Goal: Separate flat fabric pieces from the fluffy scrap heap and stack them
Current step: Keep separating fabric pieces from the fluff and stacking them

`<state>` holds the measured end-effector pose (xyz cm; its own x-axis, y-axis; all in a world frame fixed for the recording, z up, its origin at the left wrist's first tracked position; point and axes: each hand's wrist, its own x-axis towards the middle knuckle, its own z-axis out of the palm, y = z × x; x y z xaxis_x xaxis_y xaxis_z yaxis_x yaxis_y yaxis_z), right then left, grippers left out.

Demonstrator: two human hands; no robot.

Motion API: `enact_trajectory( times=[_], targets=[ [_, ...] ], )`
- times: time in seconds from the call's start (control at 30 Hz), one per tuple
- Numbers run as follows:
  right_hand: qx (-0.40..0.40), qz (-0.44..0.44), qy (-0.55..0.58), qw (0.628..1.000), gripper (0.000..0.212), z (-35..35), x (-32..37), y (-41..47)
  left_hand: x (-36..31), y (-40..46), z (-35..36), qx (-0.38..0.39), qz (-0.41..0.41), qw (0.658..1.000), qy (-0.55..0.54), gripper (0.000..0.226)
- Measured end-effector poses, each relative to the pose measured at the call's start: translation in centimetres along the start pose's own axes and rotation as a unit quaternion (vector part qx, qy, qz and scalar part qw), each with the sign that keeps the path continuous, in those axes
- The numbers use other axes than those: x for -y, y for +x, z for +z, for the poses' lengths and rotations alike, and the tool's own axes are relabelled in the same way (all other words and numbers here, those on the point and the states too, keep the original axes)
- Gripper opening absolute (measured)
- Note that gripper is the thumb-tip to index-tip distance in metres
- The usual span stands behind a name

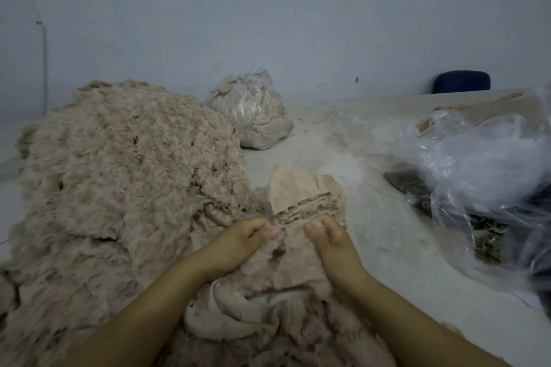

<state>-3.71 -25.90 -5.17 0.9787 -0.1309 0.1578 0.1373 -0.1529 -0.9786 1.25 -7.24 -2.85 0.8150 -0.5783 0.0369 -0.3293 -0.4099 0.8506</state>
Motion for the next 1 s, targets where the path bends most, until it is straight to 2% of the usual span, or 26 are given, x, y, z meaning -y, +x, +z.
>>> enact_trajectory(
  times=[0.07, 0.13, 0.17, 0.27, 0.3, 0.37, 0.43, 0.47, 0.53, 0.6, 0.67, 0.7, 0.77, 0.83, 0.9, 0.93, 1.0],
  targets=[
    [-0.067, 0.041, 0.075, 0.994, 0.02, -1.0, 0.1, 0.1, 0.1, -0.2, -0.2, -0.028, 0.017, 0.999, 0.019, 0.029],
    [-0.115, 0.055, 0.085, 0.988, 0.022, -2.5, 0.1, 0.2, 0.5, -0.8, -1.0, -0.054, -0.004, 0.998, 0.012, 0.027],
    [-0.126, 0.056, 0.079, 0.987, 0.024, -3.3, 0.0, 0.1, 0.7, -1.2, -1.4, -0.038, -0.017, 0.999, -0.001, 0.028],
    [-0.104, 0.055, 0.092, 0.989, 0.026, -3.6, 0.4, -0.4, 0.1, -1.8, -1.4, 0.064, -0.059, 0.996, 0.015, 0.041],
    [-0.083, 0.057, 0.105, 0.989, 0.023, -3.2, 0.6, -0.5, -0.5, -1.7, -0.9, 0.078, -0.056, 0.995, 0.033, 0.039],
    [-0.05, 0.062, 0.15, 0.985, 0.02, -2.0, 1.2, -0.7, -1.8, -1.0, 0.6, 0.097, -0.035, 0.995, -0.01, 0.019],
    [-0.035, 0.062, 0.192, 0.979, 0.021, -1.1, 1.9, -0.8, -2.5, -0.1, 2.5, 0.085, -0.034, 0.988, -0.128, 0.034],
    [-0.035, 0.056, 0.207, 0.976, 0.019, -0.9, 2.0, -0.8, -2.5, 0.3, 3.4, 0.066, -0.03, 0.984, -0.162, 0.029],
    [-0.067, 0.036, 0.216, 0.973, 0.01, -1.2, 2.2, -0.8, -2.9, 0.4, 3.8, 0.02, -0.023, 0.988, -0.151, 0.009],
    [-0.104, 0.01, 0.209, 0.972, 0.005, -2.0, 2.0, -0.6, -2.6, 0.4, 3.3, 0.013, -0.039, 0.995, -0.09, 0.024],
    [-0.106, -0.017, 0.188, 0.976, 0.005, -2.5, 1.7, -0.4, -2.5, 0.1, 2.4, 0.053, -0.097, 0.991, -0.078, 0.028],
    [-0.095, -0.029, 0.187, 0.977, 0.008, -2.6, 1.8, -0.3, -2.5, 0.0, 2.1, 0.082, -0.143, 0.98, -0.112, 0.035],
    [-0.04, -0.04, 0.225, 0.973, 0.019, -2.6, 1.7, -0.3, -2.7, 0.0, 2.0, 0.124, -0.24, 0.939, -0.213, 0.071],
    [0.048, -0.035, 0.26, 0.964, 0.035, -2.6, 1.9, -0.3, -2.7, 0.3, 2.3, 0.153, -0.282, 0.904, -0.284, 0.095],
    [0.121, -0.034, 0.245, 0.961, 0.036, -2.5, 2.0, -0.3, -3.2, 0.4, 2.7, 0.168, -0.276, 0.878, -0.355, 0.091],
    [0.144, -0.036, 0.233, 0.961, 0.037, -2.6, 1.9, -0.2, -3.5, 0.4, 2.9, 0.164, -0.267, 0.862, -0.399, 0.08],
    [0.158, -0.041, 0.214, 0.963, 0.039, -2.8, 1.7, -0.2, -3.9, 0.6, 3.2, 0.103, -0.233, 0.844, -0.472, 0.041]
  ],
)
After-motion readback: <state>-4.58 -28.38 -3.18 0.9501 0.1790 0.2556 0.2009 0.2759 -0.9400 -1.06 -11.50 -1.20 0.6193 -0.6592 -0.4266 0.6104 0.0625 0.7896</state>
